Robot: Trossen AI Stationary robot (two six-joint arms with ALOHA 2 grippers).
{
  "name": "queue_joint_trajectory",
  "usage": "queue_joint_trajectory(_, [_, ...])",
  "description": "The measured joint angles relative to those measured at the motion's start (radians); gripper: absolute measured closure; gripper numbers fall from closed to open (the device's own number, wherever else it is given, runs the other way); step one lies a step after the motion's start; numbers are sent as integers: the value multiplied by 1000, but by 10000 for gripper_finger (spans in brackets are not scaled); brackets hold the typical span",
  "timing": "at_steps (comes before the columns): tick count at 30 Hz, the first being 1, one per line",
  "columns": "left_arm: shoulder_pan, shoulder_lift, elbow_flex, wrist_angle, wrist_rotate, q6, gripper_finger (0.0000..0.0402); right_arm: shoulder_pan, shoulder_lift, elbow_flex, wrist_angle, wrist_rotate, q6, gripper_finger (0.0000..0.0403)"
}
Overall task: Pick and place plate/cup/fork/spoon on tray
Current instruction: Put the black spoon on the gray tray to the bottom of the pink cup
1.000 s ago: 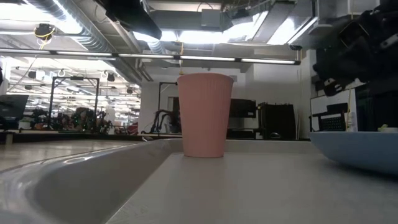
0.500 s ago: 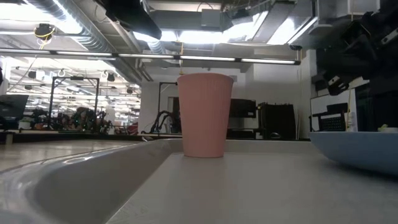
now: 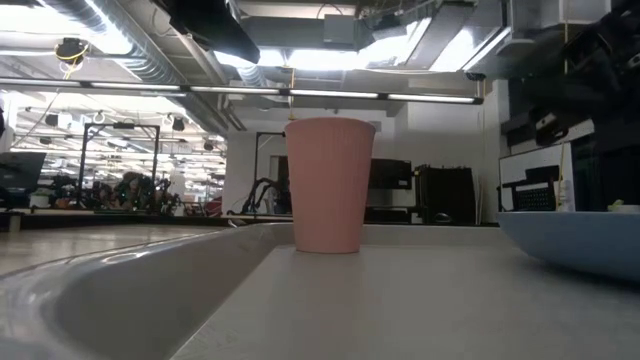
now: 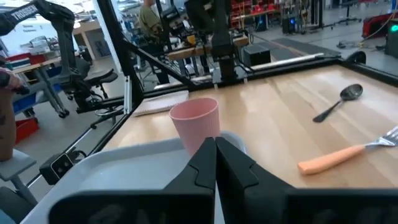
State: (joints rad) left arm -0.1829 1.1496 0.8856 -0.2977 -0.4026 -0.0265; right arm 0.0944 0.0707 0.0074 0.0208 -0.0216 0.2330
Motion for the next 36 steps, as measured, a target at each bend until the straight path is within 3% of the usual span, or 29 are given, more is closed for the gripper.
queue_joint_trajectory(23, [0,0,0,-5,0,-25,333,0,-69,3,-5,1,-2,398])
queue_joint_trajectory(36, [3,0,0,16,0,-9,333,0,-67,3,-5,1,166,398])
